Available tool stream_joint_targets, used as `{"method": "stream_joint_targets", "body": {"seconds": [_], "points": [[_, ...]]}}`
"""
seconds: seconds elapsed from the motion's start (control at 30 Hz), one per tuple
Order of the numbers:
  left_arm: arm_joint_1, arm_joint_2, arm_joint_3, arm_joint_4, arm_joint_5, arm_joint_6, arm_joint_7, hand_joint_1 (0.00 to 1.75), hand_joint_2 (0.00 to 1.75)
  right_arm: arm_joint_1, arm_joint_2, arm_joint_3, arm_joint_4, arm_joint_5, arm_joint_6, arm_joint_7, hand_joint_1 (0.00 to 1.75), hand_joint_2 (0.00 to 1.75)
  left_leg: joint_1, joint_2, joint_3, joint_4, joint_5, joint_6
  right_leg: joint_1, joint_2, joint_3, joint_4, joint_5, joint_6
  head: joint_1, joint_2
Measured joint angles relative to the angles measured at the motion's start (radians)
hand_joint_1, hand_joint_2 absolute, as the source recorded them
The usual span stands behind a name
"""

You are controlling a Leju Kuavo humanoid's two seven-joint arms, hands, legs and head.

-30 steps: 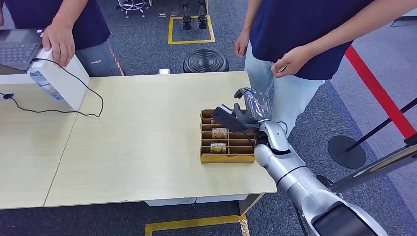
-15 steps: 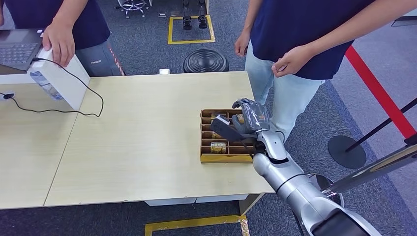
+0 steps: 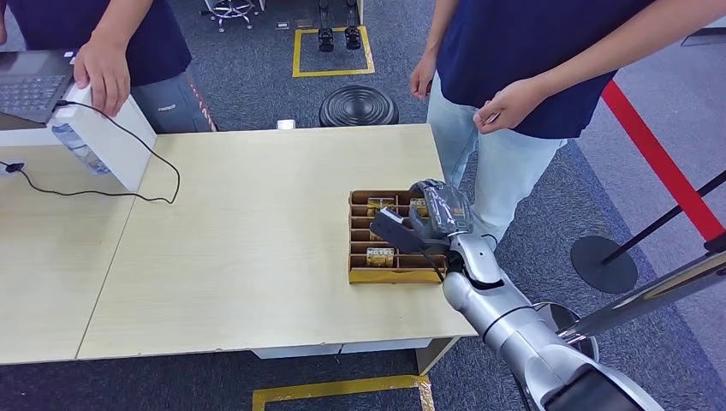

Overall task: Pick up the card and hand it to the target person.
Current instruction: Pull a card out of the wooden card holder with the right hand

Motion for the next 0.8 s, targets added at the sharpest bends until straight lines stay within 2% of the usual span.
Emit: {"method": "stream_joint_targets", "body": {"seconds": [0.33,0.8], "points": [[0.001,0.000,0.000,0.000,0.000,0.000,0.000,0.00,0.00,0.000,-0.011,-0.001,0.018,0.000,-0.004,0.002,0.99,1.75,0.000,0.000,0.000,0.000,0.000,0.000,0.000,0.000,0.000,0.000,0.000,0.000,0.000,0.000],[0.001,0.000,0.000,0.000,-0.001,0.000,0.000,0.00,0.00,-0.001,-0.019,0.000,0.023,0.036,-0.005,0.022,0.76,1.75,0.000,0.000,0.000,0.000,0.000,0.000,0.000,0.000,0.000,0.000,0.000,0.000,0.000,0.000]]}}
